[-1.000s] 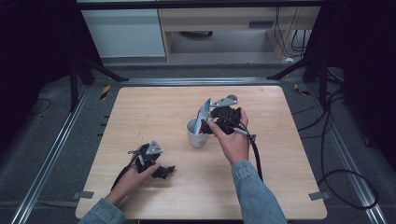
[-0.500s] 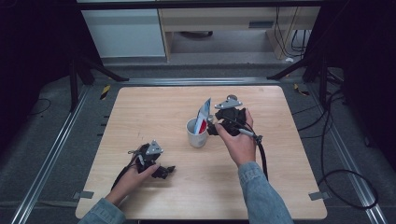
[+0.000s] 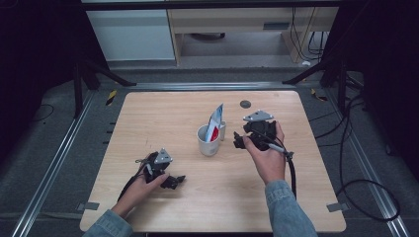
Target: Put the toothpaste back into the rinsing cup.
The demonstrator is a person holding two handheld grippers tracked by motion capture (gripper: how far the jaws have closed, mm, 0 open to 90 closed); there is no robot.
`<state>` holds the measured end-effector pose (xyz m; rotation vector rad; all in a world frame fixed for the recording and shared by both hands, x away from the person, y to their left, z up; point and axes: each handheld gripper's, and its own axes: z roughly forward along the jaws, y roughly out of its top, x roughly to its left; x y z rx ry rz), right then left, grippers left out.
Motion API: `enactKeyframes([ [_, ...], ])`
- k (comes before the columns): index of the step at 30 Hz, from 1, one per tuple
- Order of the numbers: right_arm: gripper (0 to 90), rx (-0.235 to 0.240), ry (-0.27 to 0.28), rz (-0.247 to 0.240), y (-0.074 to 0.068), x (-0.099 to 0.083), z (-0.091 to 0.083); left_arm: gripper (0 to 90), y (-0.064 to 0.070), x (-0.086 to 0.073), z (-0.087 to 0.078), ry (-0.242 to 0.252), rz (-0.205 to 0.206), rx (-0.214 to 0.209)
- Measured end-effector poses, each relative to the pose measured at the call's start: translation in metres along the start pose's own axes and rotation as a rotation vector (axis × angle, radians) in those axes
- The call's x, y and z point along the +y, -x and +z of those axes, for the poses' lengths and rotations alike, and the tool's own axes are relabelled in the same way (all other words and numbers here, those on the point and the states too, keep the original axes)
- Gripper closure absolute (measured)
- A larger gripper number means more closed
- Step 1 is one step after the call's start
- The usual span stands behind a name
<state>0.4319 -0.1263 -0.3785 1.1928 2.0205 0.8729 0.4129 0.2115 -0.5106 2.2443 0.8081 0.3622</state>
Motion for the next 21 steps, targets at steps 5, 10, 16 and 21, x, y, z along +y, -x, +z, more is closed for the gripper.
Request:
enactKeyframes([
  [5,11.8,-0.012,-0.013,0.023,0.014,-0.014,-0.005,0.0,0.000,0.000,0.000,-0.001,-0.001,0.000],
  [10,12.0,-0.021,-0.034,0.034,0.027,-0.030,-0.010,0.0,0.000,0.001,0.001,0.000,-0.001,-0.001],
  [16,12.3,-0.035,-0.063,0.051,0.041,-0.052,-0.010,0.0,0.000,0.001,0.001,0.000,-0.001,-0.001],
  [21,12.6,-0.047,-0.079,0.047,0.048,-0.065,-0.007,0.0,0.000,0.001,0.001,0.000,-0.001,-0.001],
])
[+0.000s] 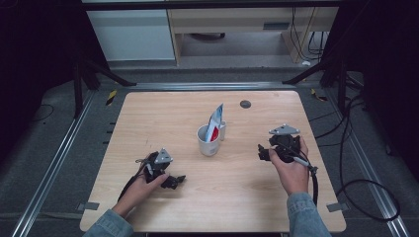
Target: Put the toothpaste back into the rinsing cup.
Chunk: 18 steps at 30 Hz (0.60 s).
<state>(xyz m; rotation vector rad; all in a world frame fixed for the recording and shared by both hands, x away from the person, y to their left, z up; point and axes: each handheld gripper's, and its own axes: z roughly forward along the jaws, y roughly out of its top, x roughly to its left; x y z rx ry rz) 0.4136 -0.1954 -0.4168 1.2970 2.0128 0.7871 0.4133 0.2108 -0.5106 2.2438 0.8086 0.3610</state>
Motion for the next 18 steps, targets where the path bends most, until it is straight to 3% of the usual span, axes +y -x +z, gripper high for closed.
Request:
enactKeyframes([
  [18,12.9,-0.024,-0.025,0.103,0.028,-0.041,0.018,0.0,0.000,0.000,0.000,0.000,-0.001,0.000],
])
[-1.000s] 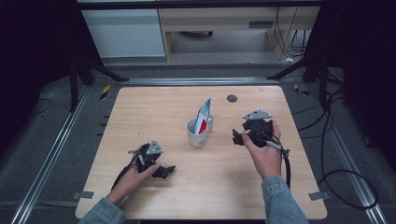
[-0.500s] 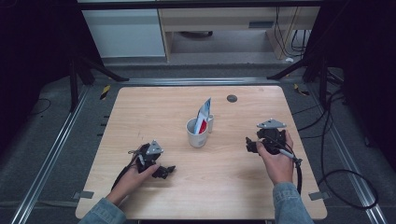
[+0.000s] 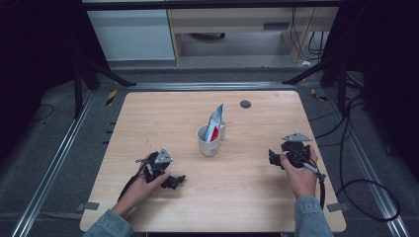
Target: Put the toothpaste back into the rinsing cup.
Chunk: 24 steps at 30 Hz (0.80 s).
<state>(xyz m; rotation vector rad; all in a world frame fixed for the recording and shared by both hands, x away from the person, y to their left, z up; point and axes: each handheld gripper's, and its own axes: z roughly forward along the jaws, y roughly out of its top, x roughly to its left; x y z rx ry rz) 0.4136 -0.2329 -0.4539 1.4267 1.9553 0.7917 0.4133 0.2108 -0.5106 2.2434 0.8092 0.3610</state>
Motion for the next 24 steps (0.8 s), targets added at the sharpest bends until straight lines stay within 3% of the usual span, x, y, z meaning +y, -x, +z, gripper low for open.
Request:
enactKeyframes([
  [6,13.1,0.012,-0.022,0.048,0.001,-0.015,0.013,0.0,0.000,0.000,0.000,0.000,0.000,0.000],
  [15,12.9,0.027,-0.046,0.054,-0.003,-0.025,0.024,0.0,0.000,0.000,0.000,0.000,0.000,0.000],
  [24,12.6,0.023,-0.053,0.083,0.003,-0.033,0.030,0.0,0.000,0.000,0.000,0.000,0.000,0.000],
])
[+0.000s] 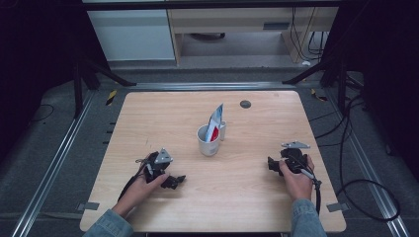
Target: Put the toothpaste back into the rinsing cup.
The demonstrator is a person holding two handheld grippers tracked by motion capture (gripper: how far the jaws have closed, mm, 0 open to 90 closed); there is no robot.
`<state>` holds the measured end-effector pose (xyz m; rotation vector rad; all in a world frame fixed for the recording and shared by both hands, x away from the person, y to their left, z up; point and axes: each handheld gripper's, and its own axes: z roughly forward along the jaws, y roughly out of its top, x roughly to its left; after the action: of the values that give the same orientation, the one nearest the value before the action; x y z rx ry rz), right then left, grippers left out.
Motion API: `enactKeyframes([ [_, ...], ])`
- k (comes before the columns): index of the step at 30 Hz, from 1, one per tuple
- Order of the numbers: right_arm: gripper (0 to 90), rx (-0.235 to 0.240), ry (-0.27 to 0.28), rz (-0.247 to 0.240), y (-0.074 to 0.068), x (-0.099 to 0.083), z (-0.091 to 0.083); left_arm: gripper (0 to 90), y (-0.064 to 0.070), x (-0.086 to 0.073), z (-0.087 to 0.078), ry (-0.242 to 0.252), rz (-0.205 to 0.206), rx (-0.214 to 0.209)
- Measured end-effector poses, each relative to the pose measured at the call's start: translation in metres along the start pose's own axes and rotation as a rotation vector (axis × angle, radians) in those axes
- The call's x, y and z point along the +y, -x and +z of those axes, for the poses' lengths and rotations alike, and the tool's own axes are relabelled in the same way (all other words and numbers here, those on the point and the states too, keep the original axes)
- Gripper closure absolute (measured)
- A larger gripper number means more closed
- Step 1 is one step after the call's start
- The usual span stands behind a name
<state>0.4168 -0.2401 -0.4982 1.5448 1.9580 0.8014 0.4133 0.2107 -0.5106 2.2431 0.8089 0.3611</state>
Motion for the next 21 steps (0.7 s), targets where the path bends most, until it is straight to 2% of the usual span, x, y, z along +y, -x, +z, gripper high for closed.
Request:
enactKeyframes([
  [9,10.8,-0.003,-0.015,0.029,0.002,-0.004,0.010,0.0,0.000,0.000,0.000,0.000,0.000,0.000],
  [13,10.6,0.002,-0.003,0.051,0.002,-0.004,0.013,0.0,0.000,0.000,0.000,0.000,0.000,0.000],
  [17,7.1,0.005,0.028,0.050,-0.001,-0.005,0.017,0.0,0.000,0.000,0.000,0.000,0.000,0.000],
  [21,3.3,0.015,0.020,0.031,-0.008,-0.002,0.021,0.0,0.000,0.000,0.000,0.000,0.000,0.000],
])
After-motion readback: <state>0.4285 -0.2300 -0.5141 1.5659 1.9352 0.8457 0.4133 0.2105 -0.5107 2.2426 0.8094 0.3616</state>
